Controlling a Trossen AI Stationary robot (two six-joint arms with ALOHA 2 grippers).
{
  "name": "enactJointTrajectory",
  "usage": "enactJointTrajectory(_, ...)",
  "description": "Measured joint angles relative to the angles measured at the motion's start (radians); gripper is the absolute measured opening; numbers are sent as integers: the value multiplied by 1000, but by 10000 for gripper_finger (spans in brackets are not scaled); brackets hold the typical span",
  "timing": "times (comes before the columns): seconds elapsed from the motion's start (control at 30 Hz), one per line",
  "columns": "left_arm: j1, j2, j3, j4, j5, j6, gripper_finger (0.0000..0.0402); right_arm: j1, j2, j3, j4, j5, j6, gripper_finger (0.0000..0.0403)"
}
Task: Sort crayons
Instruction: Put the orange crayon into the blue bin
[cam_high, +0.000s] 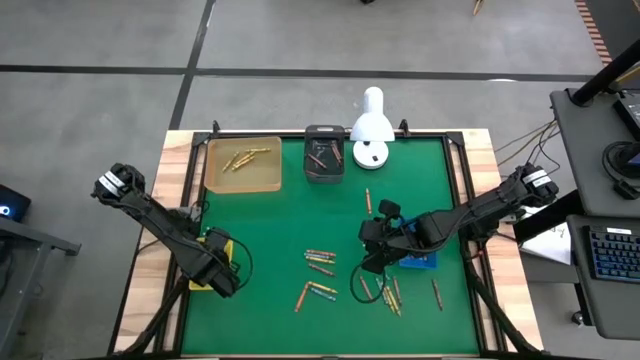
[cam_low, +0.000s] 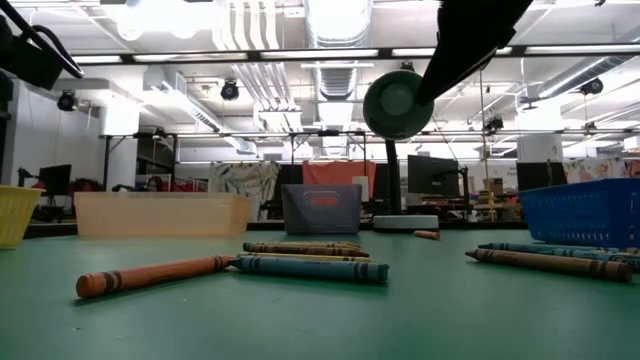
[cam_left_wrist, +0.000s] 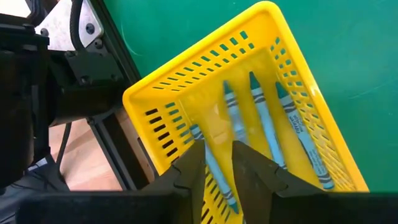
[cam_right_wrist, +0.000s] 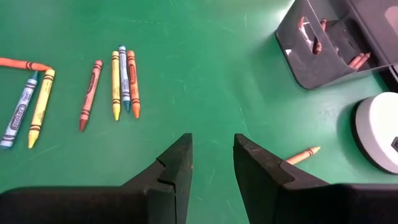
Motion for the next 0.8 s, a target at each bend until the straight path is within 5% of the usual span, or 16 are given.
enactJointTrajectory(0.2, 2, 0, 56, -2, -41, 72, 75, -1, 0, 0, 8, 1, -19, 107)
enactJointTrajectory(0.57, 53, -1, 223, 17, -516, 421, 75, -53, 0, 10, 76, -106, -5, 107)
enactJointTrajectory(0.8, 108, -1, 216, 224, -761, 812, 74, -105, 17, 43, 105, -238, 75, 93)
